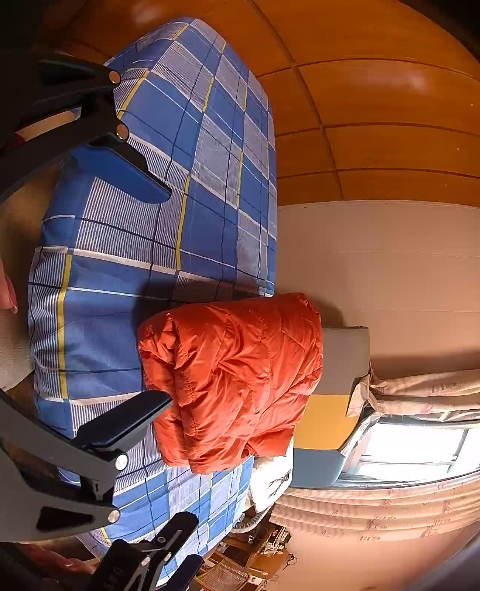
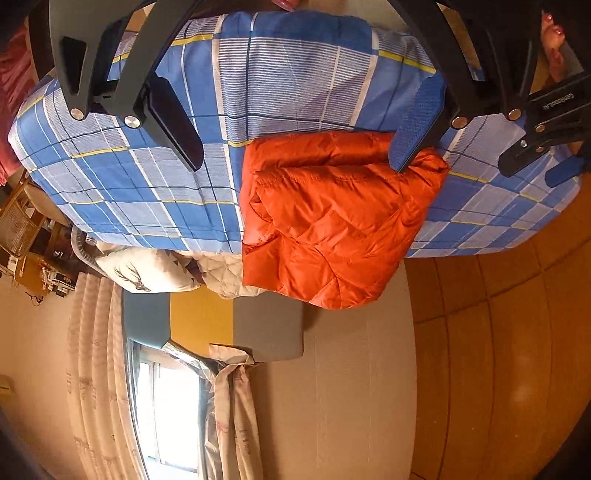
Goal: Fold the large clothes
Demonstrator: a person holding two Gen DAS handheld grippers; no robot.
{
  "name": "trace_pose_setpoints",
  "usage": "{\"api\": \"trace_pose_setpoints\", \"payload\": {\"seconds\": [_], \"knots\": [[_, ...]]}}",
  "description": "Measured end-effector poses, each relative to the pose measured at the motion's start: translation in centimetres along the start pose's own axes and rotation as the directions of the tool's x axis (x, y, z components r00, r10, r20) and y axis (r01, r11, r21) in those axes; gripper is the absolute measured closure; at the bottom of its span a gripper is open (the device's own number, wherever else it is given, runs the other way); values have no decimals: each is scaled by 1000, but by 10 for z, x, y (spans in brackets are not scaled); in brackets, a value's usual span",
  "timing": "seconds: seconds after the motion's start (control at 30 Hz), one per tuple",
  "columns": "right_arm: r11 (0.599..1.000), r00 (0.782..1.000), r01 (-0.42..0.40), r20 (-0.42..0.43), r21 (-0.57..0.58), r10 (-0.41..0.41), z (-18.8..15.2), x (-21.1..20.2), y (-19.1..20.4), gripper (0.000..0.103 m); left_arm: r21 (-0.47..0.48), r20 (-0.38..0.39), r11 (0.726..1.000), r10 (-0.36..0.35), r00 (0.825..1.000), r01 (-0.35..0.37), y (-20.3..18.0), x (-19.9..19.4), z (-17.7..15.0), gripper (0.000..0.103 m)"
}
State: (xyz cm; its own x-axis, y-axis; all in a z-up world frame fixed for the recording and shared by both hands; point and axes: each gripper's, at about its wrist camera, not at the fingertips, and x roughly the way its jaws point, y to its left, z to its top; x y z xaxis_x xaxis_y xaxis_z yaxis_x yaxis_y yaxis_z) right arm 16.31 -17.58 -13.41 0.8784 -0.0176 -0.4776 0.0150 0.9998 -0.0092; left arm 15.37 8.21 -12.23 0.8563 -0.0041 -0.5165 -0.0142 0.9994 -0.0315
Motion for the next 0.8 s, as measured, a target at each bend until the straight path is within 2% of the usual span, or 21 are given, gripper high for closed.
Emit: {"api": "trace_pose_setpoints", "payload": {"seconds": [0.8], "knots": [[1000,1000,-5,-8,3,5,-2,1,-3,3,0,-1,1000,0,1000,0,-2,-1,-3,2]]}}
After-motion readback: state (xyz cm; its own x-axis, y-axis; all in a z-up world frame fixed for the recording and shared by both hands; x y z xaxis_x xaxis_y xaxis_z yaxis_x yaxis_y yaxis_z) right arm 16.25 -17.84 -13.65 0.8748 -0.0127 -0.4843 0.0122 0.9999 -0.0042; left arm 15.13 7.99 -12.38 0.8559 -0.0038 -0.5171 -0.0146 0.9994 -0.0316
